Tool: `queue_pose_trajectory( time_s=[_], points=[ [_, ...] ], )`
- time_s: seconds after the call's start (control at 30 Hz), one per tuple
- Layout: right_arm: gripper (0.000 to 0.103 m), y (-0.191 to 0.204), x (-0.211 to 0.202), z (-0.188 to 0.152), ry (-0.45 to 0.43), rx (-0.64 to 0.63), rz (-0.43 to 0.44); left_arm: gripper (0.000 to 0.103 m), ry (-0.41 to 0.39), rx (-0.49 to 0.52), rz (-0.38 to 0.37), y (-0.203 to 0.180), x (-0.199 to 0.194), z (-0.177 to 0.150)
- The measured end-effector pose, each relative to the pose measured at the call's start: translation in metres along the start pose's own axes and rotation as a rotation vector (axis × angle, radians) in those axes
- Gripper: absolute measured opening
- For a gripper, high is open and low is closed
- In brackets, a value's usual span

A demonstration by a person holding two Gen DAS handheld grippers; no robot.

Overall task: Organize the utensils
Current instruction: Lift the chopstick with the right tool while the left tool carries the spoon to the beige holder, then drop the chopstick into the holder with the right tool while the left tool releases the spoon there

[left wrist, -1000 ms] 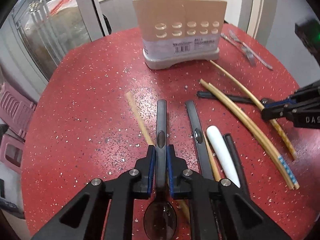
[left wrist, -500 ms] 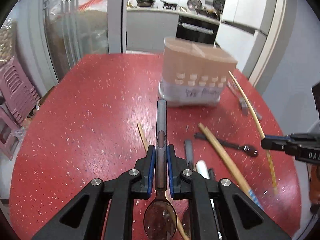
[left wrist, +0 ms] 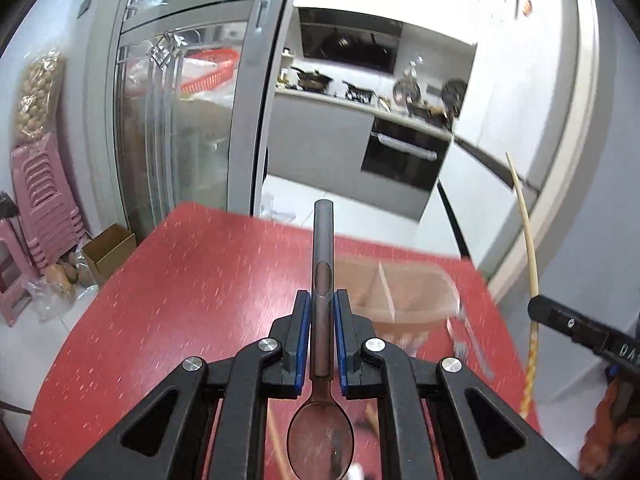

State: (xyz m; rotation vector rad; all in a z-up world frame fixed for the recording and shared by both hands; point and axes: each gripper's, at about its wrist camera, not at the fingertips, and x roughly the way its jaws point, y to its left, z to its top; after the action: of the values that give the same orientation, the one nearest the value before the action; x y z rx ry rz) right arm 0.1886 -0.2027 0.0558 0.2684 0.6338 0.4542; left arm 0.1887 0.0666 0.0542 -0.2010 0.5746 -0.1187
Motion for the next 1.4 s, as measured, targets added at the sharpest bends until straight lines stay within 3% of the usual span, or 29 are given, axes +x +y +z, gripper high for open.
queue_pose_trajectory(
  time_s=[0.3,0.57,0.73,0.9,1.4],
  points=[
    [0.008,-0.008,0.057,0.045,-0.115,-0.014,-0.031,0.034,-0.061,-0.059,0.002,-0.005,0.059,0.052],
    [0.008,-0.037,0.102,0.061,-0.160,0.005,-0.075,0.034,-0.108,-0.102,-0.044,-0.010,0.104,0.066],
    [0.008,-0.038,0.121,0.056,-0.187,-0.051,-0.120,0.034,-0.144,-0.060,-0.027,-0.020,0.120,0.057],
    [0.008,-0.046,0.137,0.045,-0.161,-0.049,-0.118,0.034,-0.135,-0.015,-0.016,-0.025,0.128,0.042],
    [0.008,-0.045,0.118,0.006,-0.127,-0.114,-0.083,0.034,-0.093,0.081,0.038,-0.028,0.116,0.002]
  ],
)
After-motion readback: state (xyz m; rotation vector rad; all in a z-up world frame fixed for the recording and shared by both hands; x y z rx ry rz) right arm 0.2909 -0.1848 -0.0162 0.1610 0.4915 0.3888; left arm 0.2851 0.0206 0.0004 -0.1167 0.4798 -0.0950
